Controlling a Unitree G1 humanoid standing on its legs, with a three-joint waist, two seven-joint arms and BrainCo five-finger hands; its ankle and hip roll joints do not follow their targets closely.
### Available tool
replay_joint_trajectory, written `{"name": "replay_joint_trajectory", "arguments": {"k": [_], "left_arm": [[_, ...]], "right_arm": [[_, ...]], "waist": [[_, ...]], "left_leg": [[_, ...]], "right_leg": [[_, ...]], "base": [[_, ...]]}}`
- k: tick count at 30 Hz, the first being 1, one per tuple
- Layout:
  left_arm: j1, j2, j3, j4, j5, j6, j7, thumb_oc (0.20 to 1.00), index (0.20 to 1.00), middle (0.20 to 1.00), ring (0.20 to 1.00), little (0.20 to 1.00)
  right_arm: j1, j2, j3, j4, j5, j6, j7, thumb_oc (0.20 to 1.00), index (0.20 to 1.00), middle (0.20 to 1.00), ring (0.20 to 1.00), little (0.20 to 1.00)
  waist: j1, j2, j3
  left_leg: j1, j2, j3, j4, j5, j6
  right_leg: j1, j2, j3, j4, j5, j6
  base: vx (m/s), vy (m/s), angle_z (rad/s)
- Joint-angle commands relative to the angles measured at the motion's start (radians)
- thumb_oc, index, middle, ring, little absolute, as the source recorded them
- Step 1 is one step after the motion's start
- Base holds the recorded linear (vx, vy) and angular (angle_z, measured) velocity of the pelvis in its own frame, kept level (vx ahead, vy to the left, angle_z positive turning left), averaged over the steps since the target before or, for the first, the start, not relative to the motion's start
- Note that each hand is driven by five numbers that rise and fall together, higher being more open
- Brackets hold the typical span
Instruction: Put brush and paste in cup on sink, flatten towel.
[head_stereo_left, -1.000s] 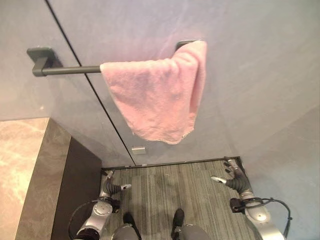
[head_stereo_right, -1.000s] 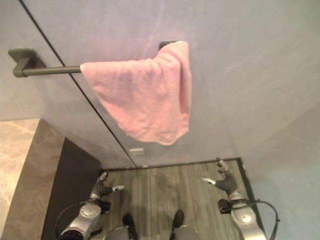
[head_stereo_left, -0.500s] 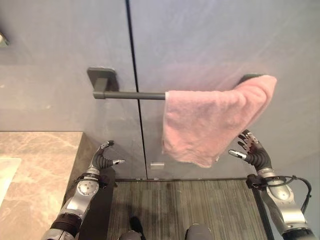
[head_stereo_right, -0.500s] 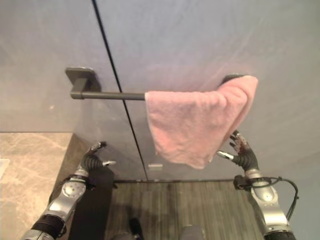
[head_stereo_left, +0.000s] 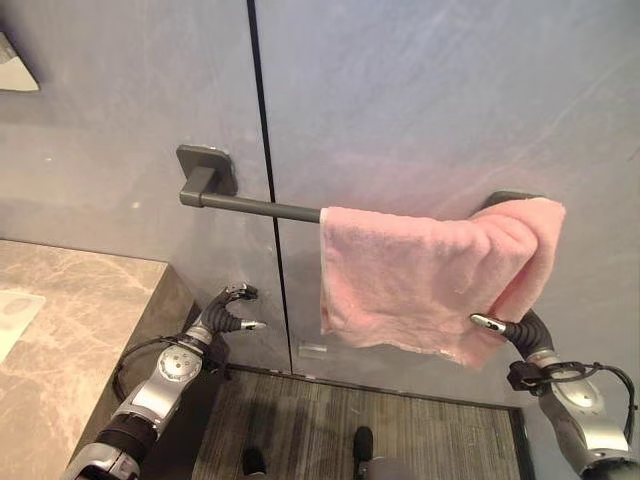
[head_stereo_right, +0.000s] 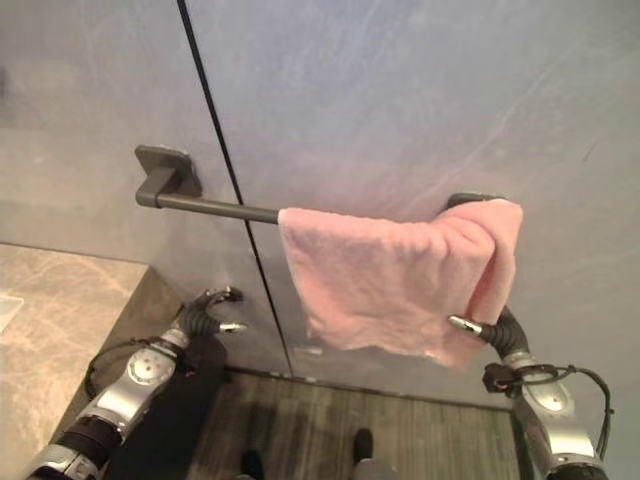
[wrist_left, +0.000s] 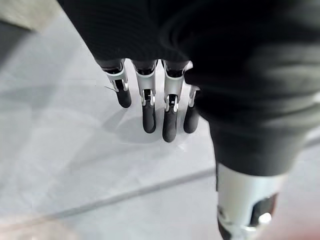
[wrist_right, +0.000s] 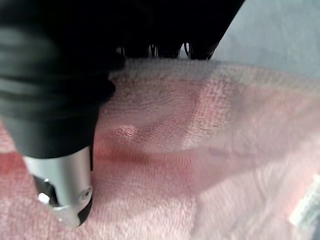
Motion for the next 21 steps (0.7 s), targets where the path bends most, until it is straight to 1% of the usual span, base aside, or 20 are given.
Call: {"name": "replay_joint_trajectory", "arguments": {"k": [1,2,3,9,10,11,14,17,21], "left_arm": [[-0.198,-0.059,-0.072,-0.120,-0.042,-0.100,-0.042,1.000,1.000,1.000,1.000,1.000],[-0.198,-0.059,-0.072,-0.120,-0.042,-0.100,-0.042,1.000,1.000,1.000,1.000,1.000],[-0.233,-0.077,-0.100,-0.121,-0.049,-0.101,-0.044,1.000,1.000,1.000,1.000,1.000],[-0.332,-0.122,-0.168,-0.120,-0.091,-0.100,-0.061,1.000,1.000,1.000,1.000,1.000],[-0.346,-0.130,-0.179,-0.125,-0.096,-0.100,-0.064,1.000,1.000,1.000,1.000,1.000],[-0.373,-0.156,-0.191,-0.123,-0.117,-0.098,-0.064,1.000,1.000,1.000,1.000,1.000],[-0.412,-0.201,-0.211,-0.111,-0.151,-0.093,-0.051,1.000,1.000,1.000,1.000,1.000],[-0.445,-0.238,-0.231,-0.106,-0.176,-0.090,-0.042,1.000,1.000,1.000,1.000,1.000],[-0.467,-0.270,-0.238,-0.104,-0.194,-0.086,-0.024,1.000,1.000,1.000,1.000,1.000]], "right_arm": [[-0.206,-0.070,-0.038,-0.003,0.097,-0.047,0.004,1.000,1.000,1.000,1.000,1.000],[-0.206,-0.070,-0.038,-0.002,0.097,-0.047,0.004,1.000,1.000,1.000,1.000,1.000],[-0.233,-0.062,-0.007,-0.018,0.128,-0.045,0.025,1.000,1.000,1.000,1.000,1.000],[-0.340,-0.050,0.100,-0.076,0.243,-0.021,0.085,1.000,1.000,1.000,1.000,1.000],[-0.354,-0.043,0.112,-0.080,0.260,-0.018,0.087,1.000,1.000,1.000,1.000,1.000],[-0.394,-0.021,0.136,-0.087,0.300,-0.018,0.089,1.000,1.000,1.000,1.000,1.000],[-0.452,0.022,0.171,-0.090,0.348,-0.017,0.078,1.000,1.000,1.000,1.000,1.000],[-0.497,0.041,0.205,-0.095,0.345,-0.016,0.061,1.000,1.000,1.000,1.000,1.000],[-0.527,0.064,0.223,-0.092,0.341,-0.015,0.044,1.000,1.000,1.000,1.000,1.000]], "waist": [[0.005,-0.009,-0.047],[0.005,-0.009,-0.047],[0.005,-0.005,-0.046],[0.002,0.009,-0.047],[0.001,0.011,-0.048],[0.000,0.015,-0.054],[-0.003,0.021,-0.058],[-0.006,0.025,-0.063],[-0.009,0.029,-0.068]], "left_leg": [[0.043,-0.009,0.051,0.092,-0.011,-0.045],[0.043,-0.009,0.051,0.092,-0.011,-0.045],[0.044,0.000,0.048,0.088,0.003,-0.053],[0.053,0.019,0.048,0.062,0.042,-0.070],[0.055,0.020,0.048,0.059,0.045,-0.072],[0.059,0.024,0.049,0.052,0.054,-0.076],[0.066,0.026,0.053,0.045,0.065,-0.081],[0.073,0.026,0.055,0.036,0.073,-0.084],[0.081,0.024,0.059,0.026,0.076,-0.086]], "right_leg": [[0.037,-0.004,-0.029,0.117,-0.091,0.040],[0.037,-0.004,-0.029,0.117,-0.091,0.040],[0.040,0.005,-0.033,0.114,-0.097,0.034],[0.045,0.028,-0.045,0.110,-0.109,0.020],[0.048,0.031,-0.047,0.108,-0.109,0.019],[0.056,0.036,-0.050,0.098,-0.111,0.016],[0.068,0.041,-0.057,0.085,-0.109,0.013],[0.078,0.044,-0.059,0.075,-0.107,0.012],[0.088,0.045,-0.058,0.066,-0.103,0.011]], "base": [[0.07,-0.083,0.05],[0.10,-0.118,0.02],[0.09,-0.100,0.01],[0.07,-0.080,-0.02],[0.06,-0.061,-0.07],[0.06,-0.055,-0.06],[0.02,-0.015,-0.02],[0.00,0.000,0.00],[0.00,0.000,0.00]]}}
